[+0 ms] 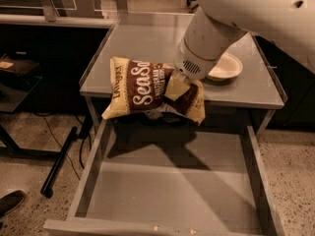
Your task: Pick brown chip bag from top drawer and place on counter
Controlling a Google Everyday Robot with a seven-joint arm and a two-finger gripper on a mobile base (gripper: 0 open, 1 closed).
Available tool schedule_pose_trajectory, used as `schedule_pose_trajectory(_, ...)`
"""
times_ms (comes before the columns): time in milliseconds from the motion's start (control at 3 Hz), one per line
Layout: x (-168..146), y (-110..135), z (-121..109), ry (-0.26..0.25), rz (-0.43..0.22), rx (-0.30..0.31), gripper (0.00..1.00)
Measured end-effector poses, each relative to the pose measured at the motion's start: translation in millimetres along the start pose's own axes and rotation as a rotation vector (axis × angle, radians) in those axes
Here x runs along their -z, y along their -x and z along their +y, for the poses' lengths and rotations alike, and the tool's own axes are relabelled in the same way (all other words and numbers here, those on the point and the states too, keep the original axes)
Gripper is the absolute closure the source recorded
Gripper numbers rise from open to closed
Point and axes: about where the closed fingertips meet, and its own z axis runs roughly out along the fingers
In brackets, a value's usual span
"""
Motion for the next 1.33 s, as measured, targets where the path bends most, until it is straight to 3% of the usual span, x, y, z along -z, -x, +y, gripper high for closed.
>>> schedule_pose_trajectory(333,-7,-5,0,0.011,0.004,-0.053,1.00)
schedule_pose_trajectory(667,-20,6,-21,0.004,-0.004,-0.136,1.00)
schedule_pose_trajectory(1000,-9,37,-66,-0.046,-0.018,-0.183,1.00)
schedule_pose_trajectory(1333,7,59,-95,-0.055,-0.032,-0.181,1.00)
